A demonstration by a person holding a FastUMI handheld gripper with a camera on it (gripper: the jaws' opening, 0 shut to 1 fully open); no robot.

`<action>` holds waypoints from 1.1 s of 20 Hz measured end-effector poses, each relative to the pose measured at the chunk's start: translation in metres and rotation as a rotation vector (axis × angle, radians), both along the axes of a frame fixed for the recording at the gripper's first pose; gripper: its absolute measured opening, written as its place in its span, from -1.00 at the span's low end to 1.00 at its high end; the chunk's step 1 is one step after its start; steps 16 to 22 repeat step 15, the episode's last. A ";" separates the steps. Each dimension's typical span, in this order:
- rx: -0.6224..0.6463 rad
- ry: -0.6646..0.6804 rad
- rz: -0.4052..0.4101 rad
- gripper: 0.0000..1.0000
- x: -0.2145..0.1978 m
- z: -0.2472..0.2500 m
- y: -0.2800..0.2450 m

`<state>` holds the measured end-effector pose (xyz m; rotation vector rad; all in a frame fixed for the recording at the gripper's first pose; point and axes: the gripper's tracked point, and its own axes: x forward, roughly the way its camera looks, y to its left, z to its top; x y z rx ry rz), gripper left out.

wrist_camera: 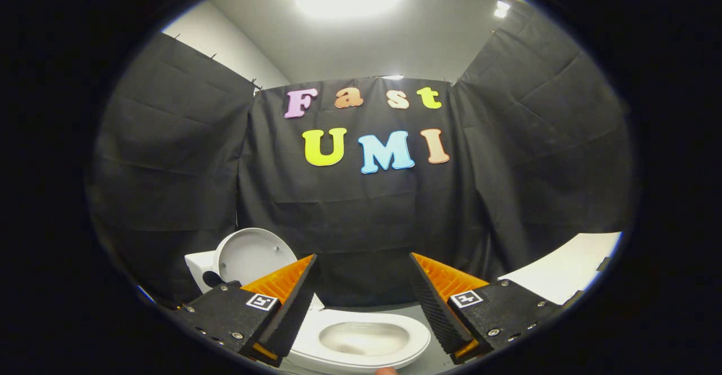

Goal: Open the toilet lid.

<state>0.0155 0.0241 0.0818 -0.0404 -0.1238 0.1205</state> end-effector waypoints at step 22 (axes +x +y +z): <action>0.019 0.043 -0.037 0.90 0.005 -0.017 -0.016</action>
